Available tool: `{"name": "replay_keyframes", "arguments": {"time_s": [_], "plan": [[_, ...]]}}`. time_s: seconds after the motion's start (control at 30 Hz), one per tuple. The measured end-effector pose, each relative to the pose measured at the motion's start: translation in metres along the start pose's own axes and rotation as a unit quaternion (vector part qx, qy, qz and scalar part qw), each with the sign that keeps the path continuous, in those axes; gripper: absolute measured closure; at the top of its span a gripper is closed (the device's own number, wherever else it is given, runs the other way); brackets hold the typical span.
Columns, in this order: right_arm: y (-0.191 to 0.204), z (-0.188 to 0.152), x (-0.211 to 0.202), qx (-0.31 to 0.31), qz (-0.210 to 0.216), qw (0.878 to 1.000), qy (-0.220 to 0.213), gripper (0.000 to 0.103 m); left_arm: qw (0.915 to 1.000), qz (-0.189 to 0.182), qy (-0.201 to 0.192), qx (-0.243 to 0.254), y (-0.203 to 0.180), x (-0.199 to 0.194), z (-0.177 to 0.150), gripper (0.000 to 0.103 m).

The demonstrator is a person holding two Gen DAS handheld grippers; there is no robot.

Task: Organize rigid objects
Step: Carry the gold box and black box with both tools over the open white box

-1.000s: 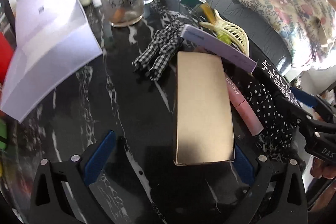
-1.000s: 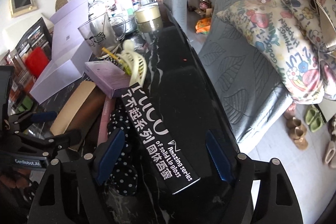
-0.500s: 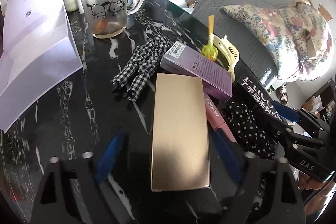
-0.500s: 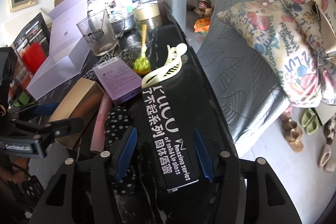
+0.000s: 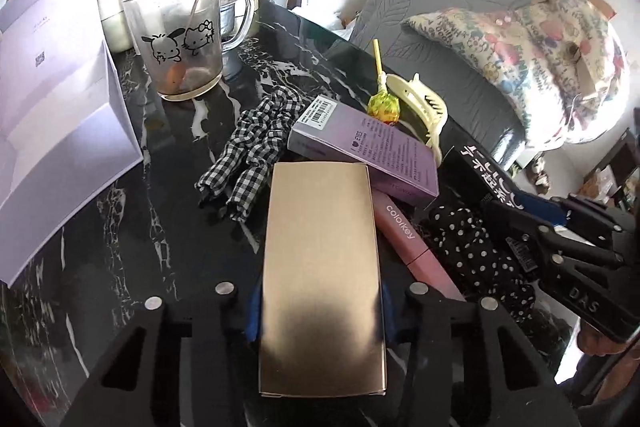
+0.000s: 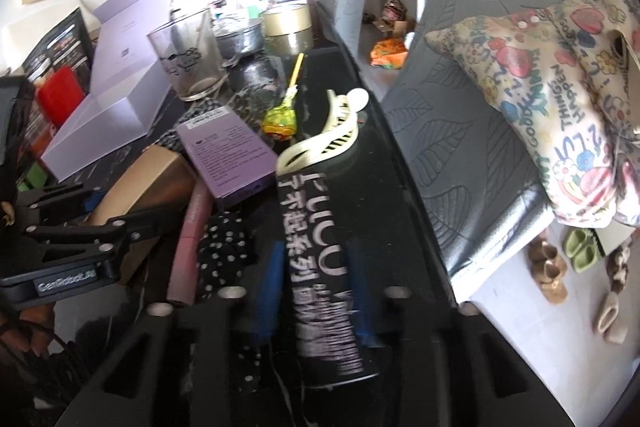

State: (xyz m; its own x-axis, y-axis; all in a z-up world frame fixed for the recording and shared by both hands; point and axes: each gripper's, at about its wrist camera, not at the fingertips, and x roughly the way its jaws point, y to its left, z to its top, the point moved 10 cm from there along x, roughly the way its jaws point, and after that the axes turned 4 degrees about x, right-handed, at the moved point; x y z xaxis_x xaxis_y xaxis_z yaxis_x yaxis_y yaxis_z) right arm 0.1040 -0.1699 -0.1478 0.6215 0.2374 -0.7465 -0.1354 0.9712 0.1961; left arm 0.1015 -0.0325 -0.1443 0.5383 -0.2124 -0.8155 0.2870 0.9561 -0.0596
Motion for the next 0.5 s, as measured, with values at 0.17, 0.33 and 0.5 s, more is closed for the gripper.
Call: {"name": "replay_keyframes", "arguments": {"time_s": [0.17,0.33,0.5], "plan": [[-0.003,-0.001,-0.006,0.010,-0.007,1.000,-0.006,0.078,0.9999,-0.006,0.002,-0.011,0.005,-0.007,-0.006,0.060],[0.001,0.002,-0.019,0.010,-0.010,1.000,-0.018,0.078,0.9998,-0.012,-0.003,-0.014,0.008,-0.020,-0.010,0.060],[0.013,0.002,-0.030,0.005,-0.001,1.000,-0.028,0.078,0.9994,-0.016,-0.017,-0.027,0.014,-0.036,-0.013,0.060]]}}
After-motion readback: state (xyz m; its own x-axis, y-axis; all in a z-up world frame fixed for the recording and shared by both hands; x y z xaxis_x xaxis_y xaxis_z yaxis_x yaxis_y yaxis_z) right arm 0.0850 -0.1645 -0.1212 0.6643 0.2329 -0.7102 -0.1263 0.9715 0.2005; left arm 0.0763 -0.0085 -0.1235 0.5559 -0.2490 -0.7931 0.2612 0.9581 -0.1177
